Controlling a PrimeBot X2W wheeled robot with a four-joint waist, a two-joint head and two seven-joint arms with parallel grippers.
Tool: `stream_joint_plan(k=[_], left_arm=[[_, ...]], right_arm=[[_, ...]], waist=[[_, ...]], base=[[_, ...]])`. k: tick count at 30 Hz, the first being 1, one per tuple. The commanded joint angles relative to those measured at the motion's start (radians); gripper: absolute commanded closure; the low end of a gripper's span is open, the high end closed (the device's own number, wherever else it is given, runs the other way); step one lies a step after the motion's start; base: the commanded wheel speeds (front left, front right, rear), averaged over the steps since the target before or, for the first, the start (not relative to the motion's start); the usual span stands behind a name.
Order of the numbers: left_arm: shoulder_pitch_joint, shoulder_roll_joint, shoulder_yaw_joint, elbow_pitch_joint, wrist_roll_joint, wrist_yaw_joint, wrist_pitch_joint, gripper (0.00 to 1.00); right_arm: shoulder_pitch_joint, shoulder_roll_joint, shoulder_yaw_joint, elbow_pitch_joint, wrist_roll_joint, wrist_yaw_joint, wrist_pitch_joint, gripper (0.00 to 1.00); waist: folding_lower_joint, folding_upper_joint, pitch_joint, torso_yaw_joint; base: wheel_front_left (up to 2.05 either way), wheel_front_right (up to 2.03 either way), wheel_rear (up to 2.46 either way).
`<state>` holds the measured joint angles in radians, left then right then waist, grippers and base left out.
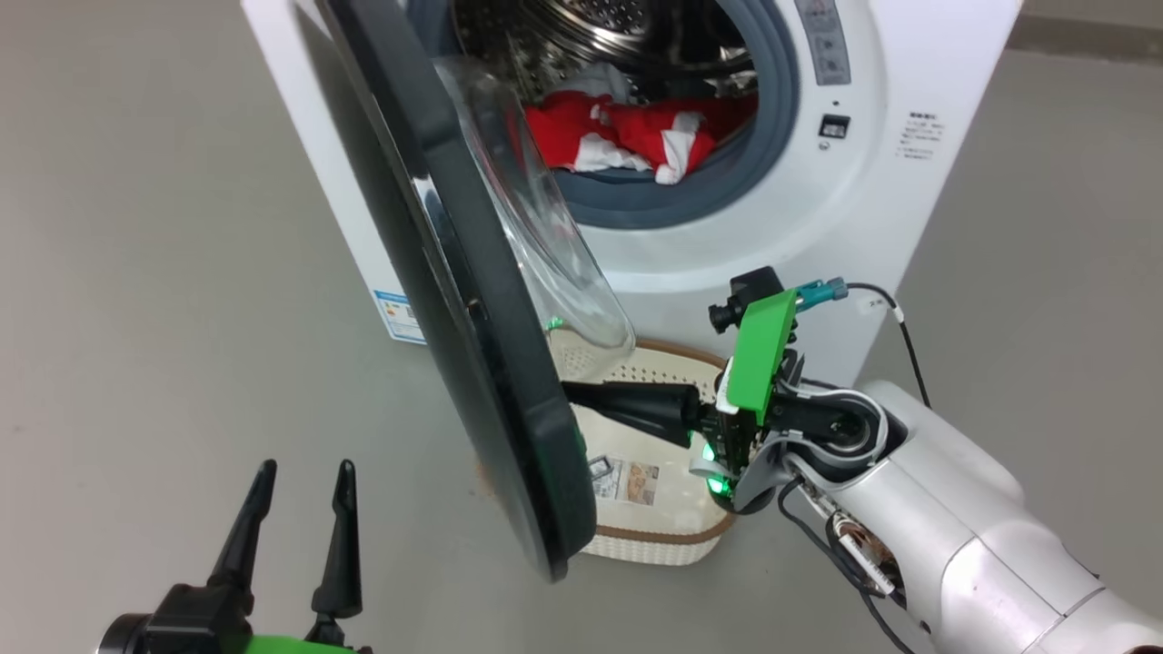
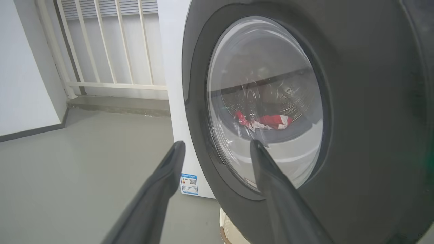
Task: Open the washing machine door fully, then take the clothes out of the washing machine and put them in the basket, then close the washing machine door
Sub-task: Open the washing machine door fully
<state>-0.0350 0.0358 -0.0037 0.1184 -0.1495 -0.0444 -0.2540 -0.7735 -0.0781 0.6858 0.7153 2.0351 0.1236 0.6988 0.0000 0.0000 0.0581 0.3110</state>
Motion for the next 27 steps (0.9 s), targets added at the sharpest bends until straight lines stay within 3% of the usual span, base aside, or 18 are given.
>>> stream_joint_plan(k=[1, 18, 27], left_arm=[[-0.003, 0.017, 0.032, -0.02, 0.007, -0.001, -0.008, 0.0], [0.001, 0.027, -0.006, 0.001, 0.014, -0.011, -0.006, 0.0], [-0.003, 0.027, -0.006, -0.011, -0.001, -0.002, -0.007, 0.0]], right_arm=[[0.011, 0.028, 0.022, -0.026, 0.028, 0.007, -0.008, 1.0], [0.016, 0.028, 0.155, -0.02, 0.14, 0.007, -0.074, 1.0], [-0.023, 0.028, 0.209, -0.004, 0.172, 0.007, -0.094, 1.0]], waist=[[0.0, 0.0, -0.039, 0.042], [0.0, 0.0, -0.099, 0.155], [0.0, 0.0, -0.078, 0.177]], base=[[0.0, 0.0, 0.0], [0.0, 0.0, 0.0], [0.0, 0.0, 0.0]])
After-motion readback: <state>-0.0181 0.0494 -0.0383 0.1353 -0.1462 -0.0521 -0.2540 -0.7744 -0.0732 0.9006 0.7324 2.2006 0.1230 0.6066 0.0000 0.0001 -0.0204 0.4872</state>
